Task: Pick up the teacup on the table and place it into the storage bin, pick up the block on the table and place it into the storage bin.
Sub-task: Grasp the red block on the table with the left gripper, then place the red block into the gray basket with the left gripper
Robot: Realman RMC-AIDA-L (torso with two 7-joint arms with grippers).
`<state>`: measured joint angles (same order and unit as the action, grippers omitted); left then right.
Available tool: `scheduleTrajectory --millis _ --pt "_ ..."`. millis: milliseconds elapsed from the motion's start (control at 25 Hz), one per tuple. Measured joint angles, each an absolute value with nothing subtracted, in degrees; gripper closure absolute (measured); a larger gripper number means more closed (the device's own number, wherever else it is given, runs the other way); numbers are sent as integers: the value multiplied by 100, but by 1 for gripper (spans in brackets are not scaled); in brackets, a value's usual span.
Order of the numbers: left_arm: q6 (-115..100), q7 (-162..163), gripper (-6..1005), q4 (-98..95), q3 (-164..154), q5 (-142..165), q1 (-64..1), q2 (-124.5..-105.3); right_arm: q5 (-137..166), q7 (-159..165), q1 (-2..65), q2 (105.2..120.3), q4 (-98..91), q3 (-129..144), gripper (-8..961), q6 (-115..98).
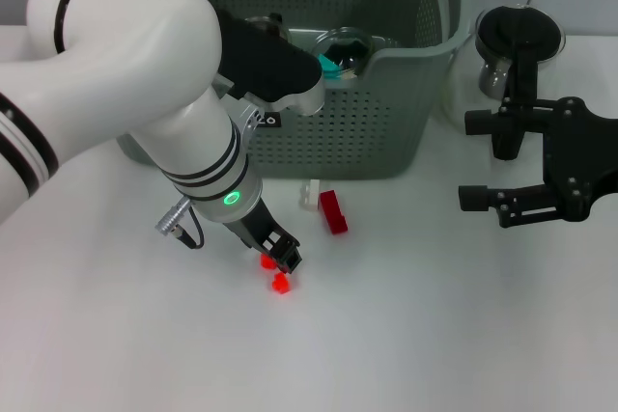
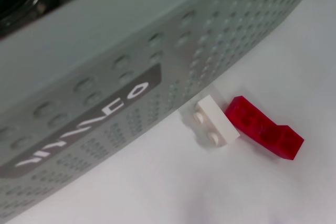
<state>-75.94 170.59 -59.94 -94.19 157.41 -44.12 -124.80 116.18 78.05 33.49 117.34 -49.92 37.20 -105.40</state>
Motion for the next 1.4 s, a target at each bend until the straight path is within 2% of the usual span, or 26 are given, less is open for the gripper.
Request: scheduleTrajectory --millis 440,840,960,1160,1400 --pt "-7594 17059 452 -5985 -9523 15725 -4412 -12481 11619 7795 3358 11742 -4992 3735 25 -10553" --pt "-7636 17059 618 -6087 -9546 15719 -4418 -12481 11619 7777 3349 11742 -4992 3717 26 -10600" --pt "-7697 17059 806 -6197 -9533 15720 -4417 -12479 11619 7739 3334 11747 -4992 3714 26 -10600" --pt "-8001 17049 813 -6578 -9495 15742 -4338 -12463 11619 7735 3322 11752 -4992 3706 26 -10601" --pt "-9320 16513 814 -8036 -8924 15245 -3998 -12453 11619 7734 3320 11749 -4992 3685 26 -10590"
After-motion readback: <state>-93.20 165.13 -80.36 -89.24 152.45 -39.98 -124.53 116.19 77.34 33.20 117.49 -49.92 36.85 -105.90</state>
